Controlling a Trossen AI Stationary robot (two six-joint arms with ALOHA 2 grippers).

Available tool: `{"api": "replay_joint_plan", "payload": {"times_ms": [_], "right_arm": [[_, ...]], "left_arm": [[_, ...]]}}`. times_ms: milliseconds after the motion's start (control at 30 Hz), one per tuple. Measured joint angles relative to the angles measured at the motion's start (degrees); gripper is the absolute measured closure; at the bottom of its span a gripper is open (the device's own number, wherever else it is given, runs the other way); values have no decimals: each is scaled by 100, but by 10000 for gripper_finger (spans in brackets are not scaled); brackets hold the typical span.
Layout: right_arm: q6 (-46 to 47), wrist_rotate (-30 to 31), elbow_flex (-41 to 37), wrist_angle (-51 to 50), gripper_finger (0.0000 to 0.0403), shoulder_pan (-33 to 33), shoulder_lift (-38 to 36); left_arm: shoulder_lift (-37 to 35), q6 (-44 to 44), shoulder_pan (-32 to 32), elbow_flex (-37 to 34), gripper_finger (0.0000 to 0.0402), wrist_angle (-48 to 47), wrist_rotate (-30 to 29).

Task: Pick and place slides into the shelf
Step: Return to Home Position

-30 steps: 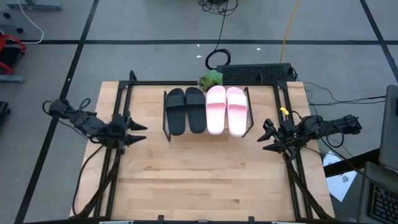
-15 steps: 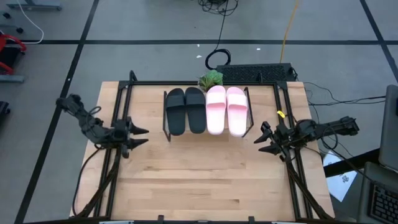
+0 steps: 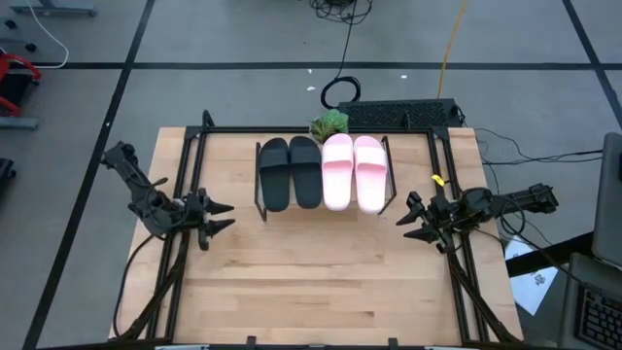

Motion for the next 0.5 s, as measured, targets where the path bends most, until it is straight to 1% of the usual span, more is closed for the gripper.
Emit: {"api": "replay_joint_plan", "payload": {"times_ms": [100, 167, 333, 500], "right_arm": [[-120, 0, -5, -2, 234, 0, 0], [-139, 0, -5, -2, 234, -1, 0], [-123, 0, -12, -52, 234, -2, 0], [-92, 0, -16, -52, 234, -2, 0]], "left_arm": [[0, -26, 60, -59, 197, -22, -73], [0, -76, 171, -96, 197, -50, -18], [0, -336, 529, -194, 197, -368, 486], [-3, -68, 886, -199, 197, -371, 858]]}}
